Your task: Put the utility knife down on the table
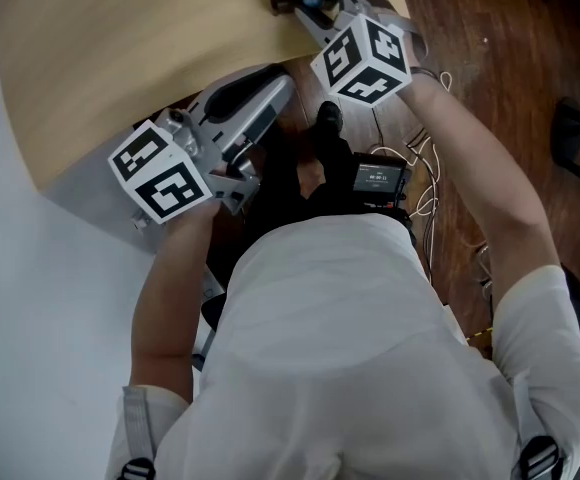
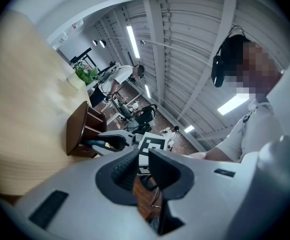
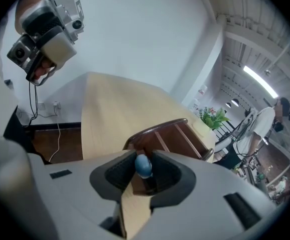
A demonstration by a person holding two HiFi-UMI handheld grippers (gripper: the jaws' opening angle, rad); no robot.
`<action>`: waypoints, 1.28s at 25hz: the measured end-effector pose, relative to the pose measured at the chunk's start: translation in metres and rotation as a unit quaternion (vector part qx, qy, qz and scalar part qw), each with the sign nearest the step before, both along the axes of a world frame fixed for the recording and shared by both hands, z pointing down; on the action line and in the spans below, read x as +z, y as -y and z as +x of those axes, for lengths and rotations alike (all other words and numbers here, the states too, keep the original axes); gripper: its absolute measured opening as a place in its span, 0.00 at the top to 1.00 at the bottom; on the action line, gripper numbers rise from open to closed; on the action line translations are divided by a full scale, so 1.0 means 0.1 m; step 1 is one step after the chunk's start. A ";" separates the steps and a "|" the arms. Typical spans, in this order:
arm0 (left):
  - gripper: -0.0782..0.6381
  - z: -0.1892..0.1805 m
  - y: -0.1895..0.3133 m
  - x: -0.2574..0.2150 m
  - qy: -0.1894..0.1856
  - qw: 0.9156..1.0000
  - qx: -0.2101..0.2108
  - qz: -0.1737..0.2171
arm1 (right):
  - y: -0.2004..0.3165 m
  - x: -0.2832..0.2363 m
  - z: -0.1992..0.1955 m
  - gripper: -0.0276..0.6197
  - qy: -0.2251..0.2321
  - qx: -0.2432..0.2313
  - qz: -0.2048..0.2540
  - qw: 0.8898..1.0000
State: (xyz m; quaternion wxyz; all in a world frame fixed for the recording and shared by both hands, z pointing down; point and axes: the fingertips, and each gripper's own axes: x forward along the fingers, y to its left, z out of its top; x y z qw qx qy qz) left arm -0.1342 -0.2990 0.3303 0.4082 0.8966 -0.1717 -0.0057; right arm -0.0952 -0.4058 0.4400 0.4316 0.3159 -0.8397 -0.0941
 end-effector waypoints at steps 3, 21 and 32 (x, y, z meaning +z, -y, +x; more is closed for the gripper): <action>0.81 0.00 0.00 -0.02 0.000 1.000 -0.001 0.002 | -0.04 0.00 0.02 0.80 0.003 0.002 -0.004 1.000; 0.81 0.00 0.01 -0.04 -0.002 1.000 0.000 0.008 | -0.17 -0.04 0.12 0.67 0.024 0.019 -0.025 0.999; 0.81 -0.01 0.00 -0.02 -0.009 1.000 -0.002 0.001 | -0.34 -0.18 0.23 0.64 0.053 0.045 -0.028 0.997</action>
